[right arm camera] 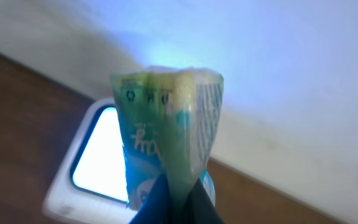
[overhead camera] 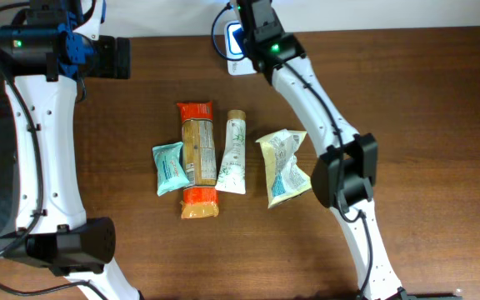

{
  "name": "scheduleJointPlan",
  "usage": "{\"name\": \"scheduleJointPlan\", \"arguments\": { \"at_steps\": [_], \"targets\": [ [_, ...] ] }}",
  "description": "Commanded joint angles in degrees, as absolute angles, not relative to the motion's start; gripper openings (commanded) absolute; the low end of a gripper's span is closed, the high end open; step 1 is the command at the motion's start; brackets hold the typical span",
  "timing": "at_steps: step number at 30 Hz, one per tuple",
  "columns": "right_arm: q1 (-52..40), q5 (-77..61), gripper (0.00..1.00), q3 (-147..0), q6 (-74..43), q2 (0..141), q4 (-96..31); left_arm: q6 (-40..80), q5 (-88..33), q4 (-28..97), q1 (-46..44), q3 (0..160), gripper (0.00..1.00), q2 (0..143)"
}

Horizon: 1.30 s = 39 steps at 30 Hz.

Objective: Scan the item barcode
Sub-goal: 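Lift the tissue pack and hold it over the barcode scanner, then lower the tissue pack to the table at right and release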

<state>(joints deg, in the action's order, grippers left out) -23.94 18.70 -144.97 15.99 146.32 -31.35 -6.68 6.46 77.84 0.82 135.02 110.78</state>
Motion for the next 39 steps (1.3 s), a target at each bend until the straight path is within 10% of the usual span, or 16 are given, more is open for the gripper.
{"name": "scheduleJointPlan", "arguments": {
  "at_steps": [1, 16, 22, 31, 39],
  "targets": [
    [-25.1, 23.7, 0.04, -145.5, 26.5, 150.5, -25.9, -7.6, 6.3, 77.7, 0.9, 135.4, 0.99, 109.4],
    [-28.5, 30.5, 0.04, -145.4, 36.8, 152.9, -23.6, -7.6, 6.3, 77.7, 0.9, 135.4, 0.99, 109.4],
    [-27.5, 15.4, 0.04, -145.4, 13.3, 136.3, -47.1, -7.6, 6.3, 77.7, 0.9, 135.4, 0.99, 109.4],
    [-5.7, 8.1, 0.04, -142.2, -13.4, 126.8, -97.4, -7.6, 6.3, 77.7, 0.9, 135.4, 0.99, 109.4],
    [16.2, 3.9, 0.04, -108.5, -13.8, 126.8, -82.2, -7.6, 6.3, 77.8, 0.9, 135.4, 0.99, 109.4]
  ]
}}
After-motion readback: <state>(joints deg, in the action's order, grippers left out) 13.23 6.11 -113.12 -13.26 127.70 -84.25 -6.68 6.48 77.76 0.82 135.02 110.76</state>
